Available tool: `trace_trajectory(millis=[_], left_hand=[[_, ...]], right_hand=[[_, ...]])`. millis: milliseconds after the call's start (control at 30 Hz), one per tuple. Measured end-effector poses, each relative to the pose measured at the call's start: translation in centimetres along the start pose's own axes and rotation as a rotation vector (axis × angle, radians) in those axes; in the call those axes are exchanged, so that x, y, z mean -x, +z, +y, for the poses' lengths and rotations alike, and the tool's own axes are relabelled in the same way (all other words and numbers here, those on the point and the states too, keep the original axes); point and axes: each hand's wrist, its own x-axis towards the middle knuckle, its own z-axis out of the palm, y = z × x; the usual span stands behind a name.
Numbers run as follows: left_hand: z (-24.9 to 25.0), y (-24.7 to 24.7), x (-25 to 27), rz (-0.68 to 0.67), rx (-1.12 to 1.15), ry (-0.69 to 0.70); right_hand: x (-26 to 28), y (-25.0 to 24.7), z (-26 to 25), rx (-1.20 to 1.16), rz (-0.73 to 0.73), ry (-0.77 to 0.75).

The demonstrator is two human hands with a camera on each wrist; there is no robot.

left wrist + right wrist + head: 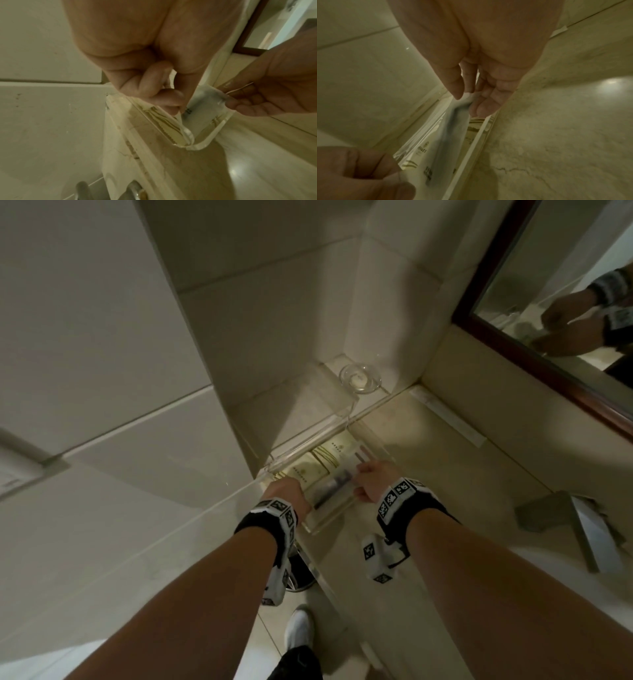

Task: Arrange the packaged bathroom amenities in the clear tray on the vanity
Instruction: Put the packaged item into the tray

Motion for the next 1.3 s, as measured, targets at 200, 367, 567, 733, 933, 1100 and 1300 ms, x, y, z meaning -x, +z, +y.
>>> trace_trajectory(millis=[200,367,567,733,933,1100,1300], left_hand=[[-0.8,1.0,-0.4,0.020,-0.134,0.037],[-0.9,0.9,0.2,0.067,-0.113,0.018],[-0.6,0.8,1.0,0.069,-0.097,0.036],[-0.3,0.7,1.4,0.058,-0.138,0.104],[0.2,1.4,0.9,0.037,-0.246,0.117],[0.9,0.4,0.8,0.012,-0.220,0.110],[5.7,-4.1,1.8,0.112,0.010,0.129]], right_hand=[[0.4,-0.3,0.2,0.099,0.018,-0.062],[0.4,-0.3,0.4,0.333,0.054,-0.139],[2.6,-0.2,0.7,0.413,0.002,-0.144],[2.2,-0.1,1.7,0.517,-0.036,-0.160],[2.1,-0.5,2.3,0.478,-0.057,-0.119],[2.6,-1.5,2.7,0.328,0.022,-0.124],[5.5,-6.5,-0.5,0.268,0.120,-0.162]])
